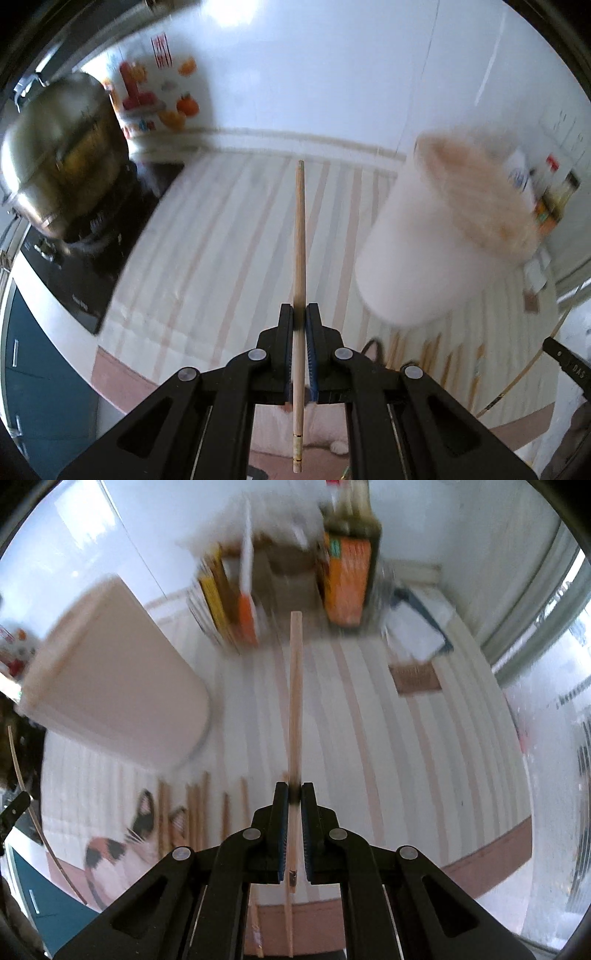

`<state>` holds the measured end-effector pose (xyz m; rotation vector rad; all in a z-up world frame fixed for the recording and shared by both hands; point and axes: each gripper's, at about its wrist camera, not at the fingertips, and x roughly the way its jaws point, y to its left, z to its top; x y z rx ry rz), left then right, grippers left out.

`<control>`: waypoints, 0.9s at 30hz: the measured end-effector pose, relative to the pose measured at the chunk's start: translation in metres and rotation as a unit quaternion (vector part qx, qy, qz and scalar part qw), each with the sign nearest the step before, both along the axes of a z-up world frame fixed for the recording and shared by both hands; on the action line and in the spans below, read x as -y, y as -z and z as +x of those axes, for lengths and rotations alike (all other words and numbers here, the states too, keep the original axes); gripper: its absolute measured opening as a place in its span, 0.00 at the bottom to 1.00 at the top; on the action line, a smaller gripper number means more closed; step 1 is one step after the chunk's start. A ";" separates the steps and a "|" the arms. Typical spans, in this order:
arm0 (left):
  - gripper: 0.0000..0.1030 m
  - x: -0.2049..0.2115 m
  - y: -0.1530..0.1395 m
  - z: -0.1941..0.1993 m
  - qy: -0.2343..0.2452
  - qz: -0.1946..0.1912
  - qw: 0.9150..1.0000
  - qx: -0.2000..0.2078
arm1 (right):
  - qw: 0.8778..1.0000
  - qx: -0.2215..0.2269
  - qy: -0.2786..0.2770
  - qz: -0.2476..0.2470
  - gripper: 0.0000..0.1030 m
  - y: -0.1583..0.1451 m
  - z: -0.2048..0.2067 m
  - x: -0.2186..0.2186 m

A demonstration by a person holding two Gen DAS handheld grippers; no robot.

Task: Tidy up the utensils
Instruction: 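Lift the left tool's chopstick toward the holder while the right tool lifts its chopstick too, then lower the left tool's chopstick into the holder and open while the right tool does likewise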

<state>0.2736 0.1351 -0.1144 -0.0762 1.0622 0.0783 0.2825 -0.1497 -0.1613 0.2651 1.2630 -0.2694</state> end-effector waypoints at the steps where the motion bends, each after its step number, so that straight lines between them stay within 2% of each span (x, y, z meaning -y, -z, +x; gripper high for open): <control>1: 0.04 0.000 -0.013 0.002 -0.001 -0.004 1.000 0.014 | 1.000 0.012 -0.001 0.002 0.07 -0.006 0.003 0.001; 6: 0.04 0.002 -0.080 0.009 0.000 -0.023 0.996 0.085 | 0.997 0.078 -0.011 0.016 0.07 -0.061 0.019 -0.004; 8: 0.04 0.000 -0.113 0.014 -0.001 -0.044 0.993 0.112 | 0.994 0.103 -0.018 0.027 0.07 -0.089 0.028 -0.007; 13: 0.04 -0.002 -0.178 0.028 0.000 -0.101 0.982 0.161 | 0.985 0.153 -0.023 0.073 0.07 -0.152 0.054 -0.005; 16: 0.04 0.001 -0.206 0.040 -0.003 -0.120 0.974 0.193 | 0.979 0.179 -0.018 0.090 0.07 -0.178 0.075 -0.001; 20: 0.04 0.004 -0.210 0.066 -0.017 -0.152 0.962 0.224 | 0.973 0.199 0.002 0.117 0.07 -0.189 0.111 0.003; 24: 0.04 0.010 -0.188 0.098 -0.039 -0.179 0.956 0.230 | 0.970 0.193 0.020 0.150 0.07 -0.174 0.147 0.001; 27: 0.04 0.011 -0.163 0.117 -0.061 -0.188 0.954 0.224 | 0.971 0.191 0.028 0.142 0.07 -0.161 0.167 -0.007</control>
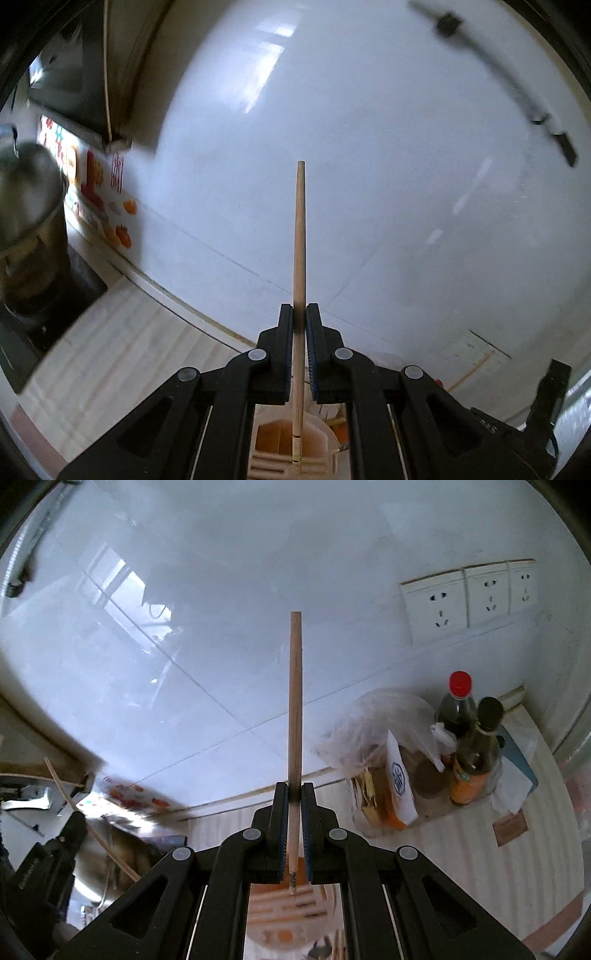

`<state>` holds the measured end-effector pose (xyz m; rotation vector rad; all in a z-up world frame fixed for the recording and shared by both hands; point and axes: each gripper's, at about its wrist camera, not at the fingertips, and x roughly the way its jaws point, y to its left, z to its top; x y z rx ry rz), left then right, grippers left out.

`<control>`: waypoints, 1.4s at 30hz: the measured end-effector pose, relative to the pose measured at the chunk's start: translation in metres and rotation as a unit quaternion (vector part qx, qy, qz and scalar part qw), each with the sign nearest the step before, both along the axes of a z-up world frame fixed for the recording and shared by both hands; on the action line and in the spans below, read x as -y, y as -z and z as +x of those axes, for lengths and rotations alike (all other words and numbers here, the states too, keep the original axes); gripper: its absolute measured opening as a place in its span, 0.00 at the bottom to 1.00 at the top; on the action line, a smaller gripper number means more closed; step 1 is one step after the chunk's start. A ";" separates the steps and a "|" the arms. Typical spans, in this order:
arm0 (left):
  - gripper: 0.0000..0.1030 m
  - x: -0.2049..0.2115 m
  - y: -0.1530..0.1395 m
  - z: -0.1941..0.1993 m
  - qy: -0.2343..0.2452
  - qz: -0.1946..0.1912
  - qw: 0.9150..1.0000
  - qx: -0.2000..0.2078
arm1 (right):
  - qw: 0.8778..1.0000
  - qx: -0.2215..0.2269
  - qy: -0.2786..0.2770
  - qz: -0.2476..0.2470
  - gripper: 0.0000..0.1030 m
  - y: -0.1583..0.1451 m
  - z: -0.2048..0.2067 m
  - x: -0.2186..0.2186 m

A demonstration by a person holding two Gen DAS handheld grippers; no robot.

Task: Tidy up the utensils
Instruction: 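Lower the left tool's chopstick into the holder and open while the right tool does likewise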

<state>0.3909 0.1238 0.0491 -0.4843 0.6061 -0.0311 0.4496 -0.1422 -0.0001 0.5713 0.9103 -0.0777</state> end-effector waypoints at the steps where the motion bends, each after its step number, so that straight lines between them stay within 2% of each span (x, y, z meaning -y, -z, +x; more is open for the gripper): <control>1: 0.04 0.001 0.009 0.005 -0.007 0.000 1.000 -0.004 | 1.000 -0.001 0.002 0.000 0.07 0.002 0.005 -0.003; 8: 0.04 0.003 0.060 0.032 -0.028 -0.001 0.999 -0.030 | 1.000 -0.015 0.009 -0.007 0.07 0.032 0.024 -0.011; 16: 0.04 0.023 0.082 0.040 -0.008 0.053 0.998 -0.045 | 0.999 -0.018 -0.006 -0.033 0.07 0.045 0.025 -0.023; 28: 0.05 0.029 0.096 0.053 0.023 0.105 0.992 -0.073 | 0.998 -0.038 -0.027 -0.044 0.07 0.055 0.011 -0.038; 34: 0.06 0.028 0.092 0.048 0.044 0.088 0.992 -0.083 | 0.997 -0.049 -0.038 -0.041 0.07 0.059 0.008 -0.042; 37: 0.07 0.035 0.088 0.041 0.067 0.104 0.988 -0.088 | 0.996 -0.066 -0.055 -0.038 0.08 0.064 0.010 -0.046; 38: 0.07 0.037 0.085 0.038 0.075 0.114 0.987 -0.088 | 0.995 -0.069 -0.060 -0.038 0.11 0.065 0.010 -0.047; 40: 0.09 0.040 0.078 0.029 0.096 0.124 0.984 -0.083 | 0.995 -0.069 -0.062 -0.035 0.25 0.065 0.007 -0.045; 42: 0.15 0.039 0.068 0.017 0.108 0.133 0.982 -0.076 | 0.996 -0.062 -0.064 -0.031 0.43 0.060 0.002 -0.041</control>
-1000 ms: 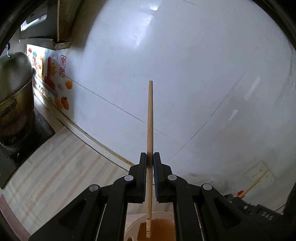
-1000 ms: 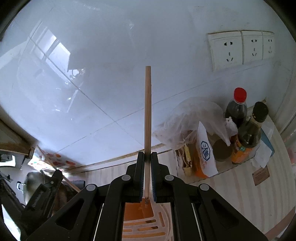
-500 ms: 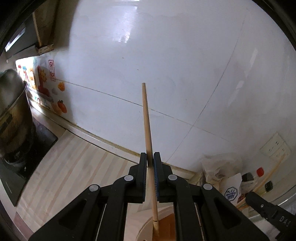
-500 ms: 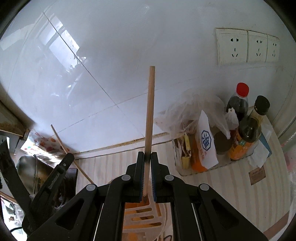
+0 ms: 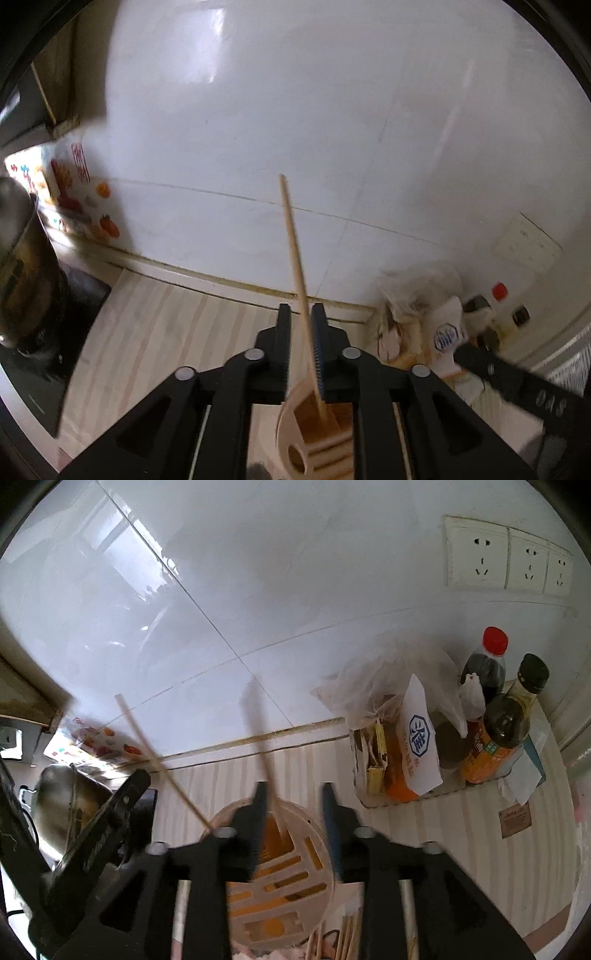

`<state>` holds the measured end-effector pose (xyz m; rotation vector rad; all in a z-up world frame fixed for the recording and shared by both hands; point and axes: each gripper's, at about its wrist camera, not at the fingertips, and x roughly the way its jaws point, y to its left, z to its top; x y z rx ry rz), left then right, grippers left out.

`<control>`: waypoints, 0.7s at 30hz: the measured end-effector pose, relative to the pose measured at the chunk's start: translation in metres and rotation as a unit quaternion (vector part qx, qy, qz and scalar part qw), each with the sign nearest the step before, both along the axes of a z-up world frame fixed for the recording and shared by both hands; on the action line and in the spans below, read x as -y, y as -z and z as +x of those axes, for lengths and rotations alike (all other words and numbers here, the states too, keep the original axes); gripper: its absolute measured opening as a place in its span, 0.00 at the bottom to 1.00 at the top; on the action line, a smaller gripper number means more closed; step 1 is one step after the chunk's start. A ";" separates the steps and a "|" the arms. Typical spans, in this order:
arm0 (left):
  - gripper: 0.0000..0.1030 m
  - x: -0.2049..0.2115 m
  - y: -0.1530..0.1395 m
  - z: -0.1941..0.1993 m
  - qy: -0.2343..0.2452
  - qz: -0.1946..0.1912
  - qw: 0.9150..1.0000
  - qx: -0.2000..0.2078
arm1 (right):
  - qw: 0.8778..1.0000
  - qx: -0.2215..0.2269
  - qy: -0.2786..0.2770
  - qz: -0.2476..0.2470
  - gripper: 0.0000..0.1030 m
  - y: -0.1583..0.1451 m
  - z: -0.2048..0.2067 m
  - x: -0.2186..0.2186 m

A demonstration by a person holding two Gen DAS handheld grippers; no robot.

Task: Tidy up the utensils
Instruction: 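Lower the left tool's chopstick into the holder and open while the right tool does likewise, then withdraw both open tools from the holder back toward the chopsticks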

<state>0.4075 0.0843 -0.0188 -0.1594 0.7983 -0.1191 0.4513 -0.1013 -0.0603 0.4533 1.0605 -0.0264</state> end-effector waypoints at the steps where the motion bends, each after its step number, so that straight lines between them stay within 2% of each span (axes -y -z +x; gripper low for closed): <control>1: 0.28 0.000 -0.005 -0.006 0.004 0.004 1.000 0.004 | 1.000 0.004 -0.002 0.000 0.45 -0.003 -0.003 0.002; 2: 0.51 -0.001 -0.010 -0.011 0.003 0.011 1.000 0.008 | 1.000 0.008 -0.004 -0.001 0.46 -0.007 -0.007 0.005; 3: 0.63 -0.003 -0.015 -0.018 0.000 0.018 1.000 0.014 | 1.000 0.012 -0.004 -0.002 0.49 -0.010 -0.011 0.007; 4: 0.81 -0.006 -0.021 -0.026 -0.004 0.020 1.000 0.024 | 1.000 0.016 -0.004 -0.004 0.51 -0.015 -0.015 0.010; 5: 0.86 -0.009 -0.026 -0.033 -0.007 0.020 0.999 0.032 | 1.000 0.019 -0.004 -0.005 0.54 -0.018 -0.019 0.013; 10: 1.00 -0.022 -0.029 -0.052 -0.026 0.028 0.999 0.039 | 0.999 0.032 0.015 0.014 0.63 -0.025 -0.046 0.032; 12: 1.00 -0.024 -0.021 -0.055 -0.035 0.039 0.998 0.030 | 0.999 0.035 0.021 0.015 0.63 -0.024 -0.055 0.037; 17: 1.00 -0.022 0.011 -0.060 -0.042 0.057 0.997 -0.017 | 0.999 0.010 0.019 0.024 0.63 -0.006 -0.071 0.043; 21: 1.00 -0.016 0.047 -0.062 -0.050 0.053 0.995 -0.067 | 0.999 -0.015 0.023 0.046 0.63 0.021 -0.076 0.051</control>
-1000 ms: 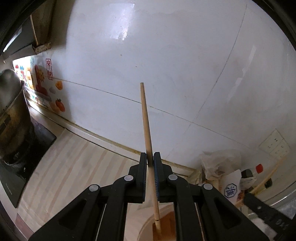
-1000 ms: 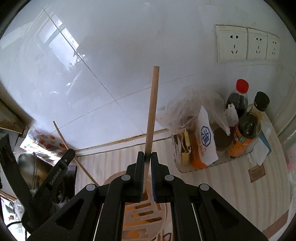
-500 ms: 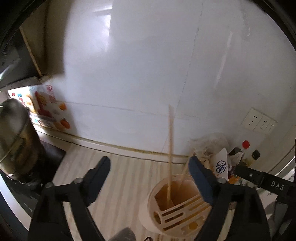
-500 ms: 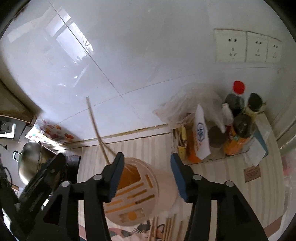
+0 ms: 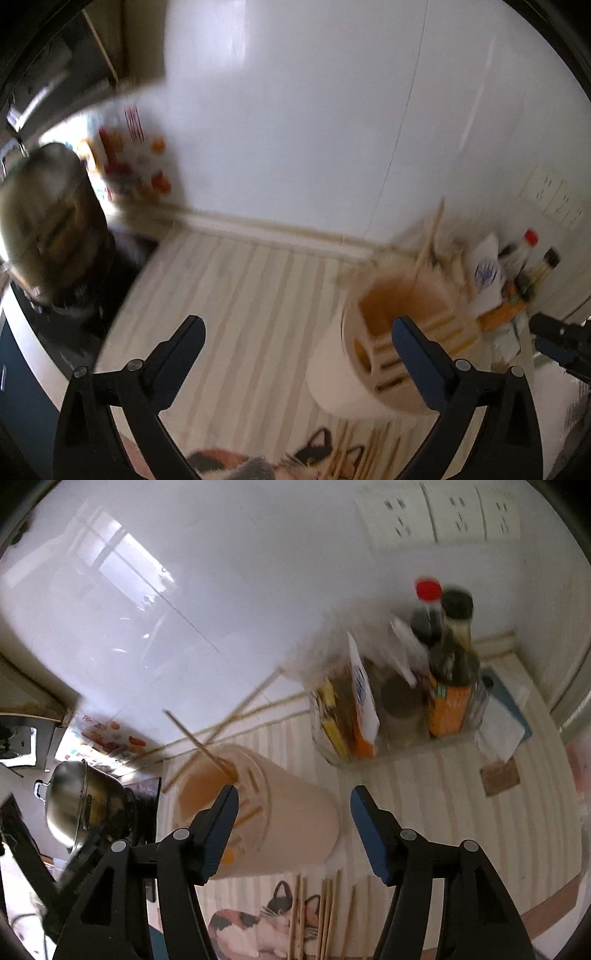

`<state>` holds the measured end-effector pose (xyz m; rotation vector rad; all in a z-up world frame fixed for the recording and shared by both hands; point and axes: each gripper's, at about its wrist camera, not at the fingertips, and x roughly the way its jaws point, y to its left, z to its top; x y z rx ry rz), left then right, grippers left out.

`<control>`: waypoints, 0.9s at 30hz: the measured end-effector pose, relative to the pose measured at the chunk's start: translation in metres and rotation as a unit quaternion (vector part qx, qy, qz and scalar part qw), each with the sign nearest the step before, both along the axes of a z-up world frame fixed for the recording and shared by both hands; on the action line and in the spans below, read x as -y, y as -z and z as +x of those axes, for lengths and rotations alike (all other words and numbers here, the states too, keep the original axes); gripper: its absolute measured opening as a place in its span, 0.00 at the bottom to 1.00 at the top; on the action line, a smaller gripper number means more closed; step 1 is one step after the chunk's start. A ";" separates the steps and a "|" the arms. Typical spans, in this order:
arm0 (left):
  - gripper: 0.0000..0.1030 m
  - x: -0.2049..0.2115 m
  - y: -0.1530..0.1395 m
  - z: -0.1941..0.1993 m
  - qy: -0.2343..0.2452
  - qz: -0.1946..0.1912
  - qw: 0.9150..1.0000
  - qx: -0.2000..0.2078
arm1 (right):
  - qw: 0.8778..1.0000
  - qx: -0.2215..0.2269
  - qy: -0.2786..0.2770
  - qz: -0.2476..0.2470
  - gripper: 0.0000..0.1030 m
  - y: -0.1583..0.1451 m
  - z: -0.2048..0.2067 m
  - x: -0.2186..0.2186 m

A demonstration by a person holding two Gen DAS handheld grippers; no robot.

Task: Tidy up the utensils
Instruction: 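Withdraw both open tools from the holder back toward the chopsticks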

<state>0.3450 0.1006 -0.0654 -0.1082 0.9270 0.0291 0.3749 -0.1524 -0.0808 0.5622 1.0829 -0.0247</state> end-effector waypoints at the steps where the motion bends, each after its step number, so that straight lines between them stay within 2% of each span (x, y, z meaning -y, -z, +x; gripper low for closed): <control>1: 1.00 0.002 0.009 0.000 -0.003 -0.005 1.000 -0.015 | 1.000 -0.010 0.001 0.003 0.63 0.008 0.001 0.002; 4: 1.00 0.010 0.029 0.004 -0.005 0.006 0.999 -0.040 | 1.000 -0.030 -0.001 0.011 0.63 0.026 0.003 0.004; 5: 1.00 0.013 0.032 0.003 -0.004 0.006 0.999 -0.037 | 0.999 -0.034 -0.002 0.011 0.63 0.030 0.004 0.004; 11: 1.00 0.014 0.031 0.013 0.006 0.035 0.999 -0.025 | 0.999 -0.040 -0.006 0.004 0.63 0.037 0.011 0.003; 15: 1.00 0.006 0.031 0.022 0.007 0.029 0.999 -0.030 | 0.999 -0.040 -0.008 0.006 0.63 0.038 0.013 0.001; 24: 1.00 0.008 0.029 0.032 0.020 0.042 0.999 -0.025 | 0.999 -0.036 0.002 0.002 0.63 0.035 0.006 0.001; 27: 1.00 0.006 0.023 0.032 0.026 0.030 0.999 -0.028 | 0.999 -0.031 0.012 0.003 0.63 0.031 -0.004 0.005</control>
